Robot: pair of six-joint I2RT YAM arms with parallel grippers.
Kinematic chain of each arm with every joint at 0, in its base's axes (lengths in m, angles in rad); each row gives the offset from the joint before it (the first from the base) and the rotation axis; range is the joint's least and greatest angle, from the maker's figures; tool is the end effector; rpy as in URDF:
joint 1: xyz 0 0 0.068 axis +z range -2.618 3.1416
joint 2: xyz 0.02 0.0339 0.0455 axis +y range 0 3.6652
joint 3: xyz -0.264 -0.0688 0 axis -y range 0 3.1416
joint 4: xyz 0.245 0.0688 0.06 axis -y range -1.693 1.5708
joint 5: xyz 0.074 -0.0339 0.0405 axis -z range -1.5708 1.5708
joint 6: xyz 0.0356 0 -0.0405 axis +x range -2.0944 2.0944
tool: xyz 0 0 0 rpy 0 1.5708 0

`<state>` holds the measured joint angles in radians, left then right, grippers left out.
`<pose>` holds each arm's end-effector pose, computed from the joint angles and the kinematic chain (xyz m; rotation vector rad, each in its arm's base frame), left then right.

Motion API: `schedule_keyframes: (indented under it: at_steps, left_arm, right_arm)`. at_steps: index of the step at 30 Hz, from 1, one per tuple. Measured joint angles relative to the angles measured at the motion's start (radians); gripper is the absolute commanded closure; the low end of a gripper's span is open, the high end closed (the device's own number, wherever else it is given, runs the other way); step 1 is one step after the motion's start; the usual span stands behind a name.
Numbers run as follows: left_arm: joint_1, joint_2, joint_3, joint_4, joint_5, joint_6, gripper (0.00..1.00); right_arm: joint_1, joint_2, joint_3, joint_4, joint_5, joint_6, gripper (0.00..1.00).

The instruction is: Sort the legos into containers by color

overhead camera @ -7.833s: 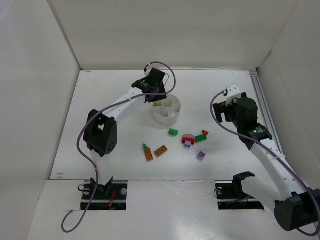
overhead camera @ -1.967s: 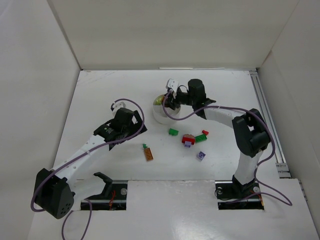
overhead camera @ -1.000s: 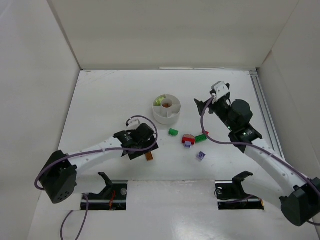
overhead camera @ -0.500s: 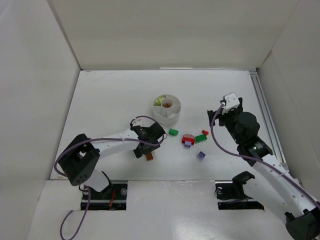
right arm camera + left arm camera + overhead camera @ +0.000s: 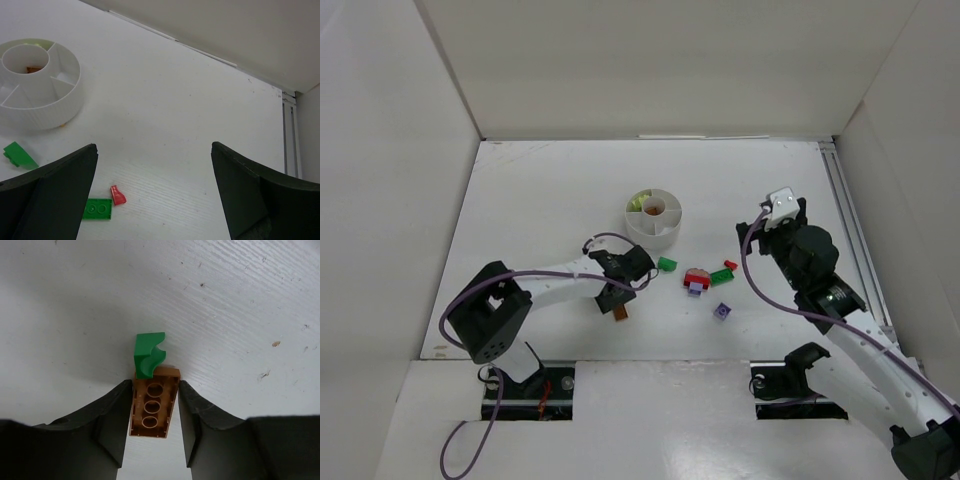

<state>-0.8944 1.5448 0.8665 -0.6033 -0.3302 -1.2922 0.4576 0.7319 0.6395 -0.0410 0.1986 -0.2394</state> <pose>0.1794 -0.2051 0.1672 -0.6009 2.6478 -0.1432 0.1655 0.0737 0.3126 -0.4400 1.6437 -0.0064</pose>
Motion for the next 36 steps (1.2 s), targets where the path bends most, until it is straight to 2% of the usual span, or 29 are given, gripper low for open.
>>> schedule_keyframes:
  at_steps: [5,11,17,23,30,36]
  left_arm:
    - [-0.010,0.006,0.000,0.000,-0.006,0.000,0.76]
    - [-0.044,0.009,0.051,-0.060,-0.055,-0.006,0.80]
    - [-0.060,-0.006,0.224,-0.106,-0.212,-0.008,0.80]
    - [-0.051,-0.001,0.431,-0.111,-0.405,0.064,0.79]
    - [0.051,0.110,0.594,0.043,-0.570,0.274,0.79]
    - [0.056,0.184,0.599,0.257,-0.666,0.481,0.77]
  right_arm:
    - [0.000,-0.013,-0.002,-0.005,0.006,0.000,0.00]
    - [0.000,-0.033,-0.003,-0.005,0.016,-0.001,0.00]
    - [0.000,-0.045,-0.018,-0.005,0.032,-0.008,0.00]
    - [0.000,-0.046,-0.022,-0.005,0.042,-0.016,0.00]
    - [0.000,-0.047,-0.033,-0.006,0.070,-0.027,0.00]
    - [0.000,-0.047,-0.035,-0.013,0.104,-0.028,0.00]
